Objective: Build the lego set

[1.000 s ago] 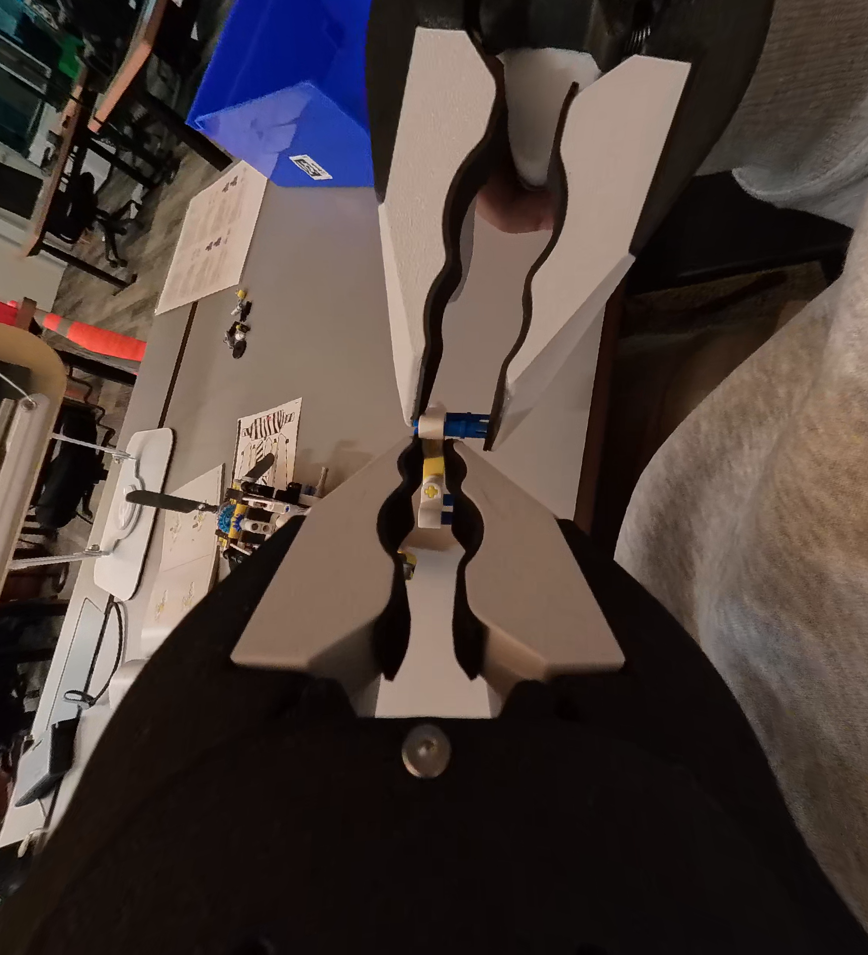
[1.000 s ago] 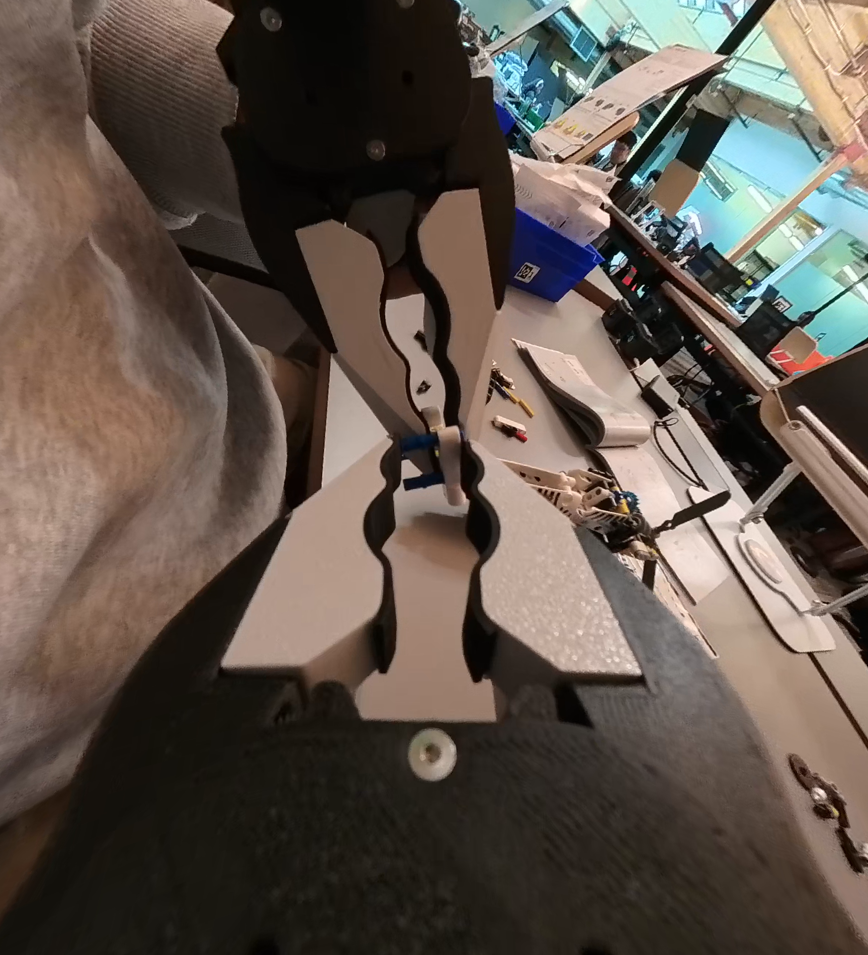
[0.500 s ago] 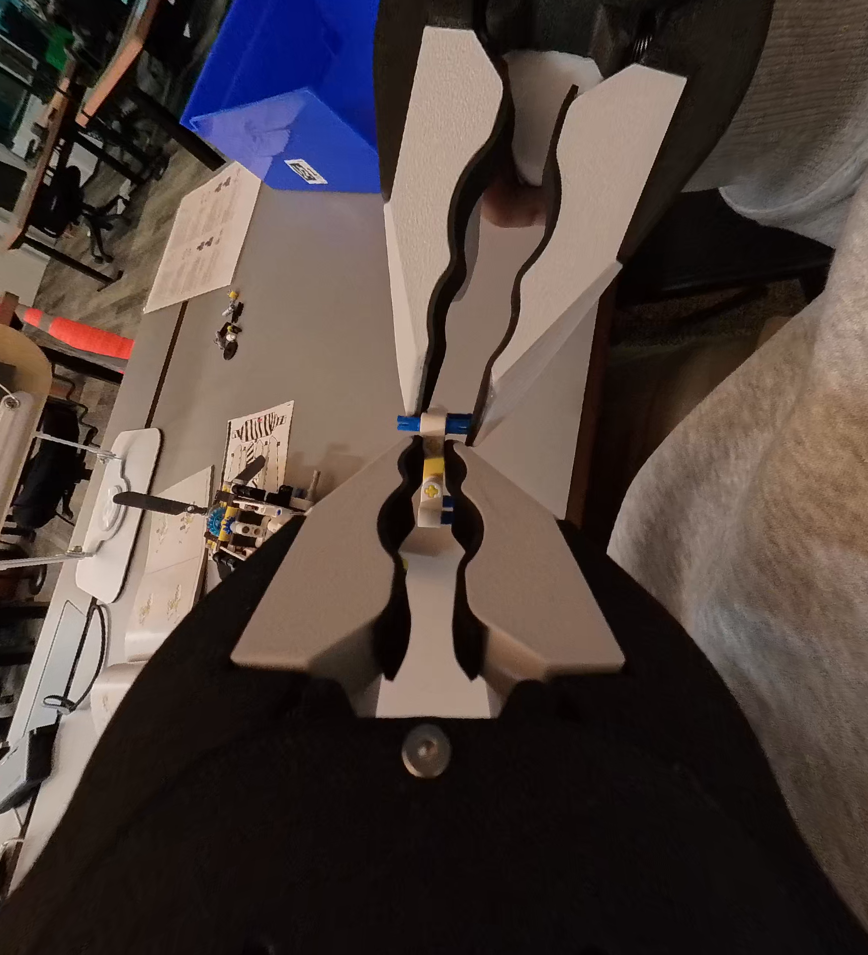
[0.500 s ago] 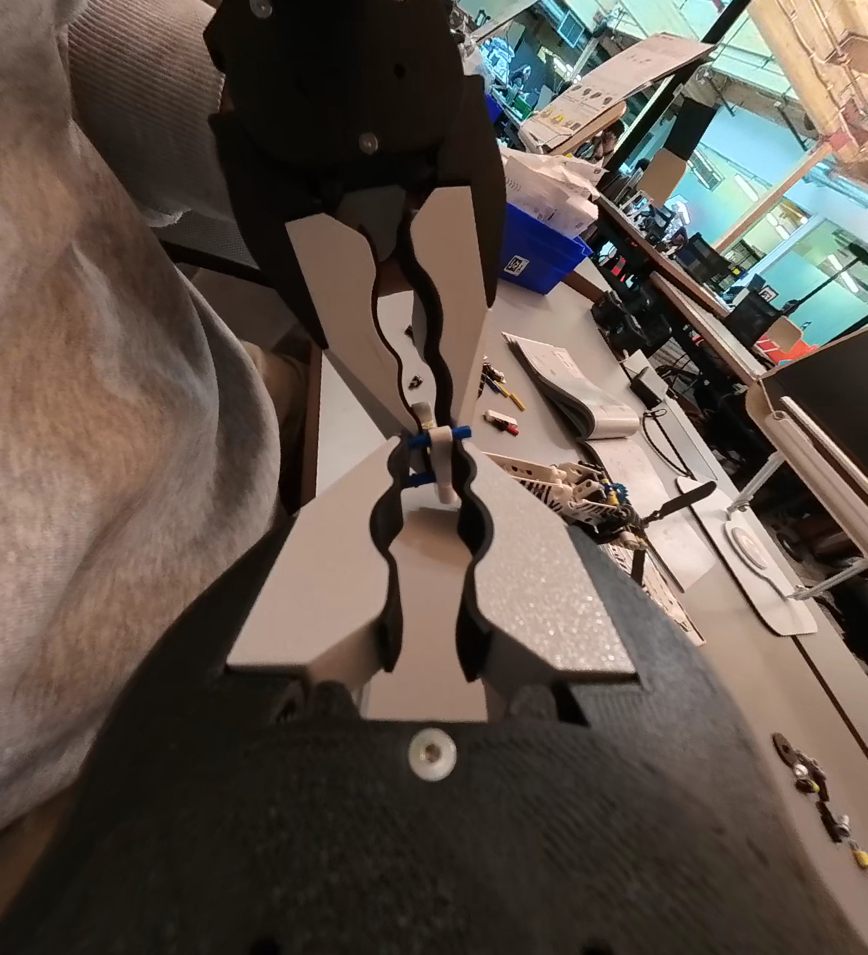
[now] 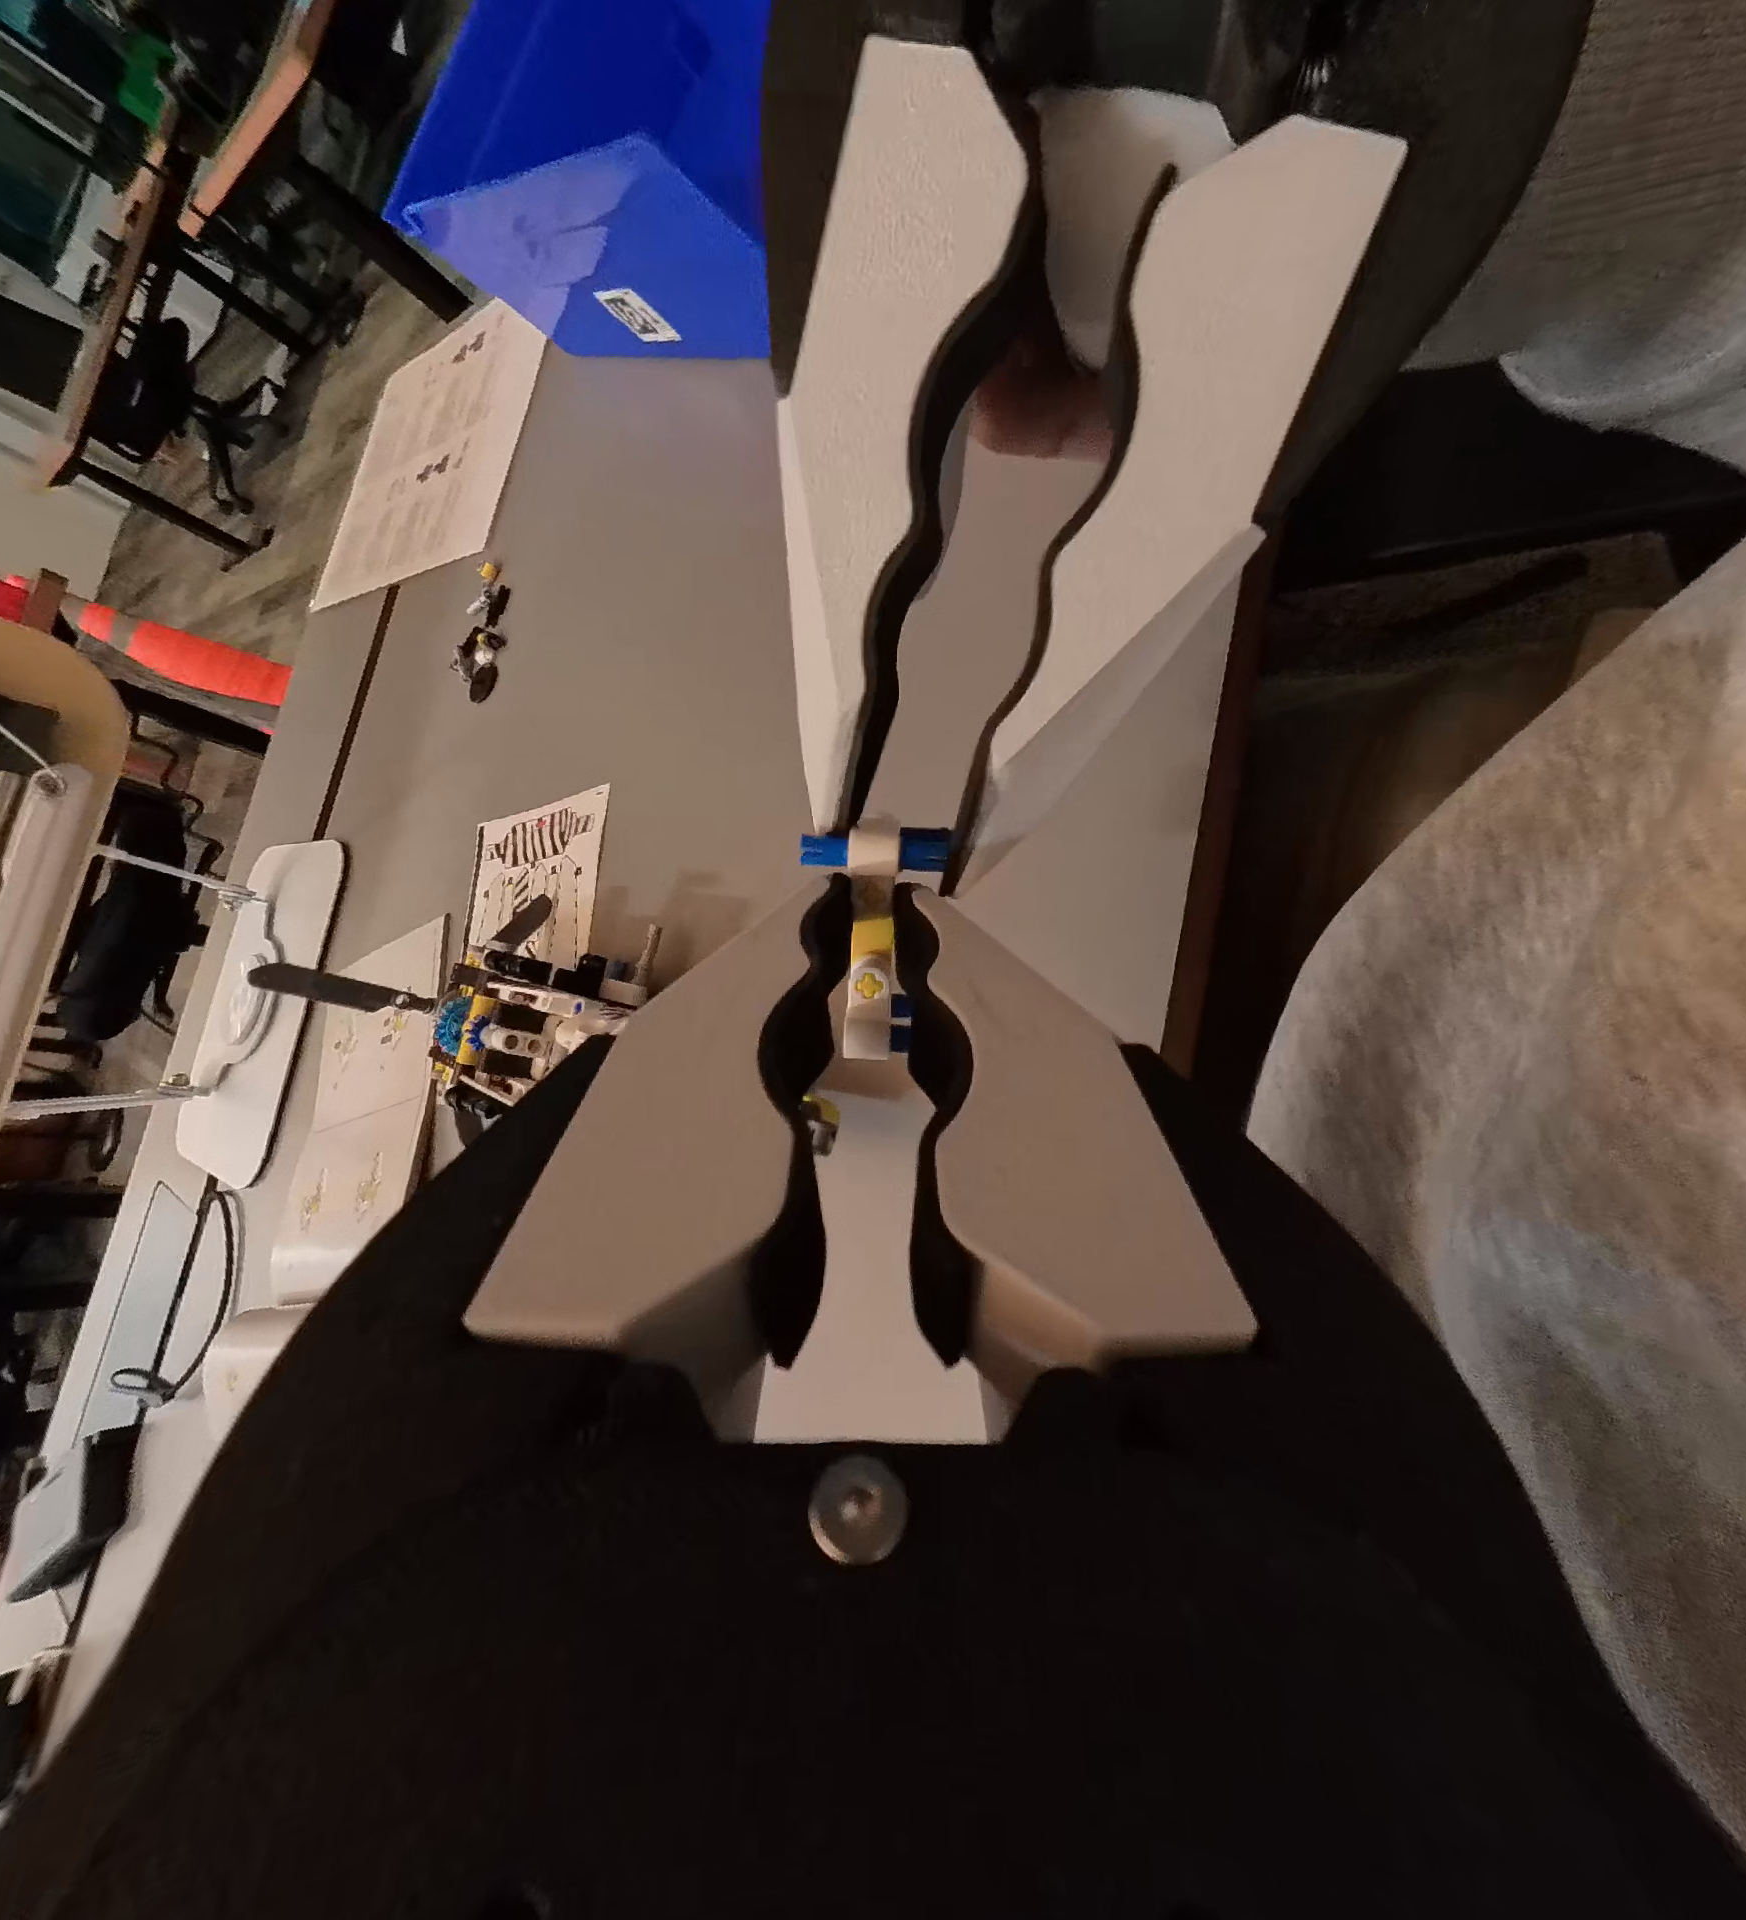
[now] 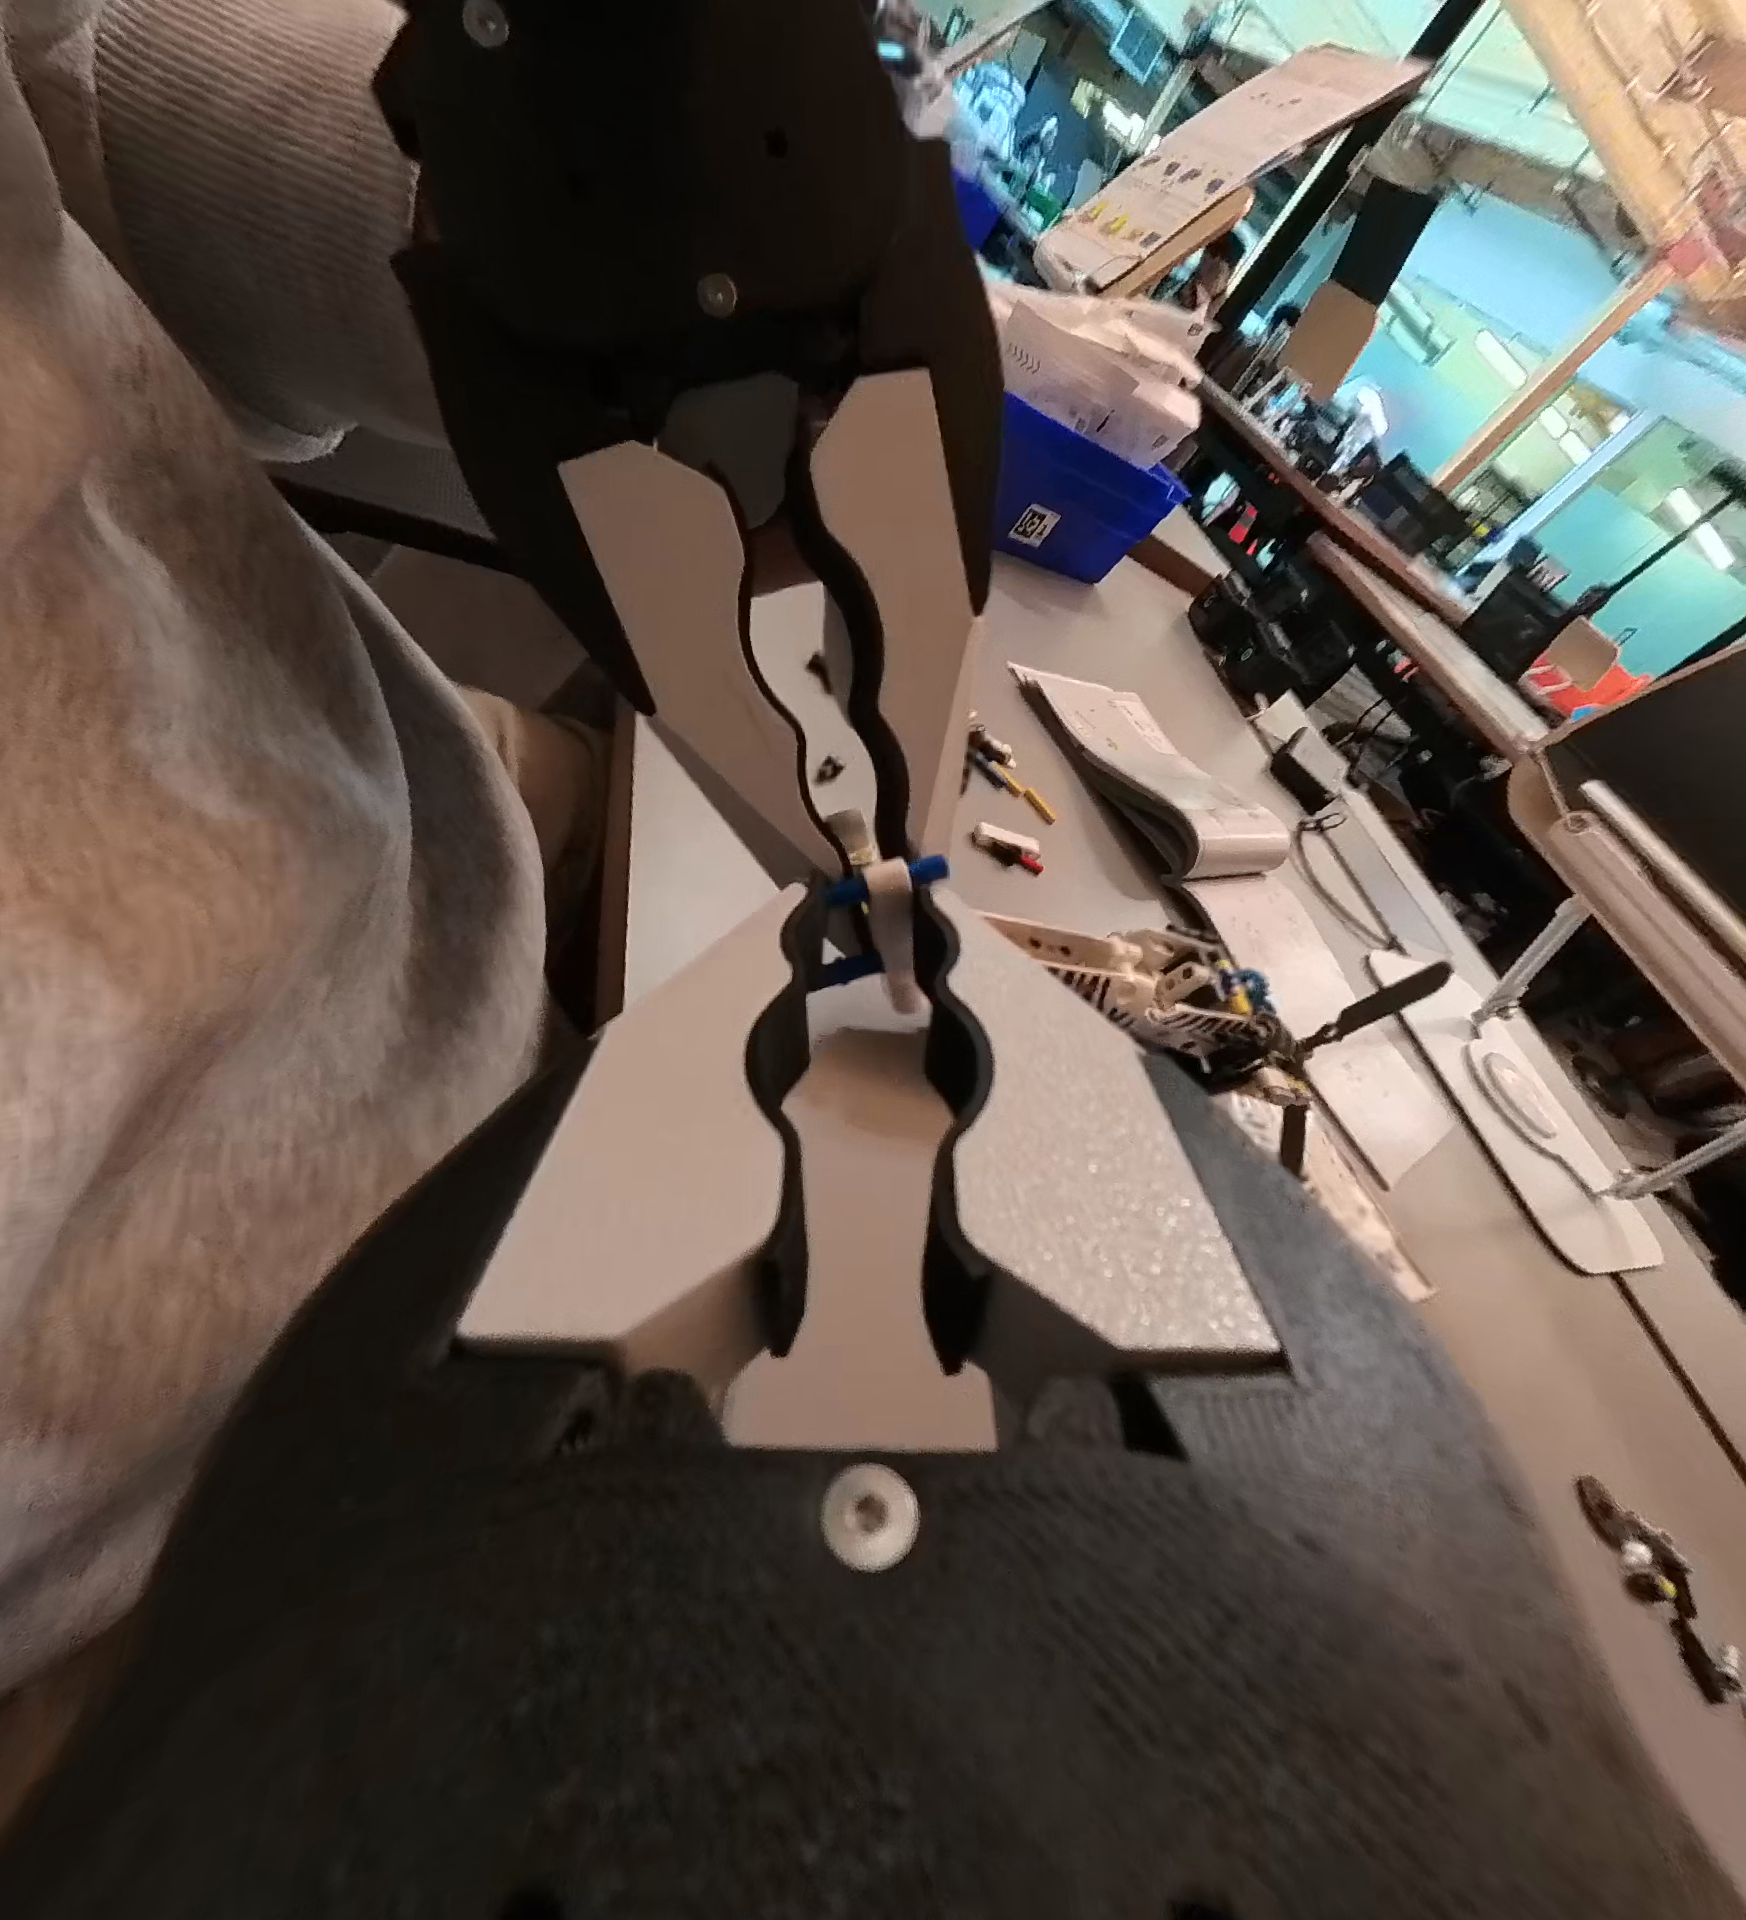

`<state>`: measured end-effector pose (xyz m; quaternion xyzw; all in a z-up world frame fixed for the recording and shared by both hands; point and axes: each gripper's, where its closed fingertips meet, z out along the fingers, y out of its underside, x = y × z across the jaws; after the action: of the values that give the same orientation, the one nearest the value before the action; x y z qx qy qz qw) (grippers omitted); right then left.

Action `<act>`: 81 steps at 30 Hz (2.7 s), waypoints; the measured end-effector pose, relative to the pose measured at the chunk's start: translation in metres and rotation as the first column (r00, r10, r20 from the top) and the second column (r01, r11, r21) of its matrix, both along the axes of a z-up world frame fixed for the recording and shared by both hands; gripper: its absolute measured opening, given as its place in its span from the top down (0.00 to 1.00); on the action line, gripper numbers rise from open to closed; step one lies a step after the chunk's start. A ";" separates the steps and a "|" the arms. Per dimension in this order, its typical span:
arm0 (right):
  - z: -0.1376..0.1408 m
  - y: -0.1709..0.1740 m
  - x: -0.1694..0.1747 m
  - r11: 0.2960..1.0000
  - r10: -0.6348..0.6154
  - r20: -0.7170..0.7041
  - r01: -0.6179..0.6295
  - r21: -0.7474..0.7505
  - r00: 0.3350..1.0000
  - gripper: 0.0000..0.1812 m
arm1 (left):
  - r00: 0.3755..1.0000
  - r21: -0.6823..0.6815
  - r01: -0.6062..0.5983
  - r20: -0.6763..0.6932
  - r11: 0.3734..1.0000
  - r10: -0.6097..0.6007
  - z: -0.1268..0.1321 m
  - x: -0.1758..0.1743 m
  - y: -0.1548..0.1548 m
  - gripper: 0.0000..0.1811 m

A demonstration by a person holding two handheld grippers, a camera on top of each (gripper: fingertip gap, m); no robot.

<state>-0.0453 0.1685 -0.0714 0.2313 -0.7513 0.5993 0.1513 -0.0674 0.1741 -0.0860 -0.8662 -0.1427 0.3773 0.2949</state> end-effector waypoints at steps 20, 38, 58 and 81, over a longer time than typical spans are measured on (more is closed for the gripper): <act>0.047 0.025 -0.002 0.924 0.257 0.337 -0.128 -0.361 0.906 0.85 | 0.988 0.610 0.137 -0.030 0.780 -0.150 0.059 0.011 0.016 0.98; 0.065 0.032 0.005 0.837 0.426 0.409 -0.180 -0.517 0.807 1.00 | 0.965 0.866 0.150 -0.024 0.477 -0.260 0.077 0.017 0.034 0.98; 0.068 0.034 0.007 0.811 0.487 0.452 -0.195 -0.552 0.748 0.97 | 0.942 0.888 0.149 0.005 0.435 -0.334 0.075 0.023 0.038 0.97; 0.046 0.025 -0.002 0.908 0.345 0.461 -0.167 -0.384 0.817 0.97 | 0.977 0.639 0.168 -0.007 0.751 -0.213 0.053 0.018 0.025 0.81</act>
<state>-0.0473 0.1935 -0.0253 0.1329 -0.6154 0.7700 -0.1040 -0.0495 0.1988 -0.0329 -0.7373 -0.1823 0.2461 0.6022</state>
